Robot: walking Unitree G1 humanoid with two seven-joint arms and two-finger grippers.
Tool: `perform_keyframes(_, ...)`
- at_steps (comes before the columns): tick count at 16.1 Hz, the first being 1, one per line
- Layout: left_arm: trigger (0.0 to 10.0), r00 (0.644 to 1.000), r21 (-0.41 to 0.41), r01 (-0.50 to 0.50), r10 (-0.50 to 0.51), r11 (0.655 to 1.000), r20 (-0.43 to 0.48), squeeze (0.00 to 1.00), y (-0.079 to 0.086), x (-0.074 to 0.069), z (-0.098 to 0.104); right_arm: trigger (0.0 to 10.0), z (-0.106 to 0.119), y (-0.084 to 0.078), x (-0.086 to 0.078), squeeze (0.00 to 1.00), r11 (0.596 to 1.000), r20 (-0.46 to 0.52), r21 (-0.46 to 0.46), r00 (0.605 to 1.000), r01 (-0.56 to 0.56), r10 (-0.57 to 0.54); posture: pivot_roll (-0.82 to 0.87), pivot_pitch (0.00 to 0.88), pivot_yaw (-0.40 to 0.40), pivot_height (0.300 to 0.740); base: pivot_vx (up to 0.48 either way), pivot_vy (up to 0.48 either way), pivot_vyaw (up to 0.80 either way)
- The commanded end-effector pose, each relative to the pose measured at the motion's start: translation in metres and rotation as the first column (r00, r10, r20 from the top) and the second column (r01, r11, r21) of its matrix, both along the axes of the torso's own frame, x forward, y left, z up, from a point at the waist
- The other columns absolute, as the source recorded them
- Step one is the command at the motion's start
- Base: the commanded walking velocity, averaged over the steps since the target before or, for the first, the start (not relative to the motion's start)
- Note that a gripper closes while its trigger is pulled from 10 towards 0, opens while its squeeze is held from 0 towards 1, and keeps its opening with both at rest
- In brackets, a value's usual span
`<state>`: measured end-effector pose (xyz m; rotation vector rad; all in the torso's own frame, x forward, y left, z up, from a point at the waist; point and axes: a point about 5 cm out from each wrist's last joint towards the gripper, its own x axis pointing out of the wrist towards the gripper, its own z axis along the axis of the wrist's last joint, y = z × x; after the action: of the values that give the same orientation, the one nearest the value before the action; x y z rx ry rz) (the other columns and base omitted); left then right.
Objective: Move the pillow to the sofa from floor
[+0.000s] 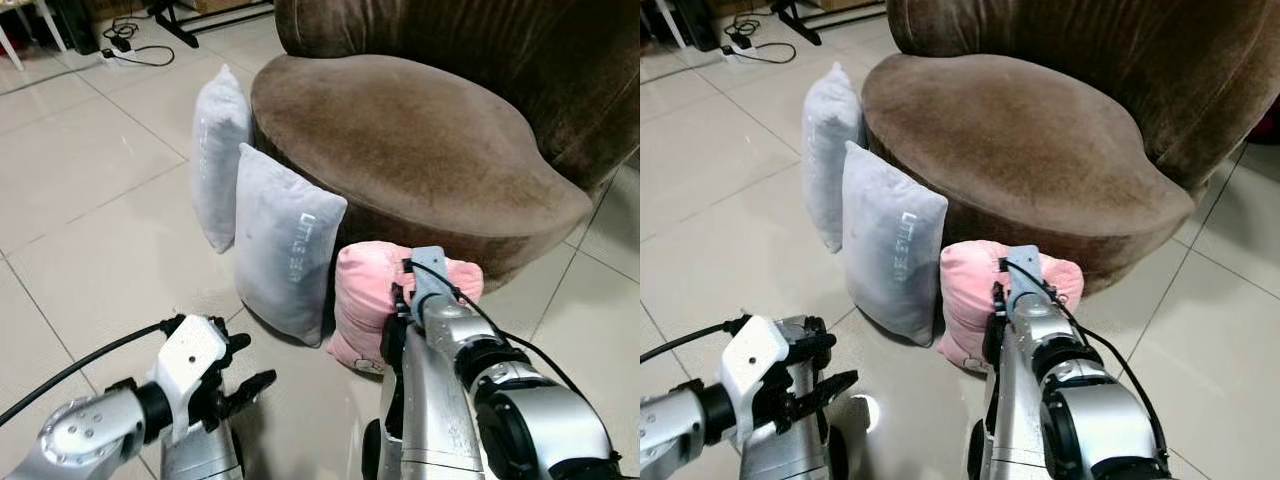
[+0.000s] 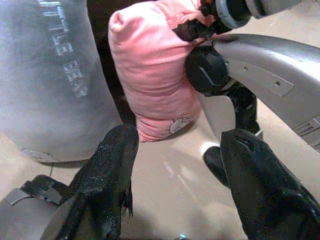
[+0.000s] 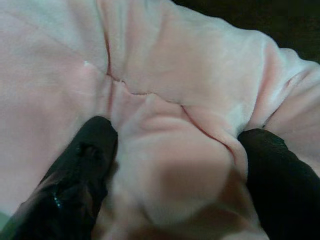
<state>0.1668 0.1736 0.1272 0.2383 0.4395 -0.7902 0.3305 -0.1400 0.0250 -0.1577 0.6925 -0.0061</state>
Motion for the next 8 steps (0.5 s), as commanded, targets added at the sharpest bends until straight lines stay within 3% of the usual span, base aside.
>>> perform_keyframes(1,10.0,1.000,0.001,-0.005,0.005,1.000,-0.003,0.00,-0.0005,-0.0026,0.0023,0.0,-0.0169,0.0015,-0.0145,0.00,1.000,-0.083,0.000,0.996,-0.011,0.011,-0.02,0.124,-0.063,0.385,0.000,0.000,0.00)
perform_keyframes(8,10.0,1.000,-0.008,-0.015,0.015,1.000,-0.011,0.00,-0.0039,-0.0063,0.0019,0.0,-0.0170,0.0031,-0.0145,0.00,1.000,-0.082,-0.001,0.996,-0.030,0.029,-0.02,0.120,-0.075,0.385,0.000,0.000,0.00)
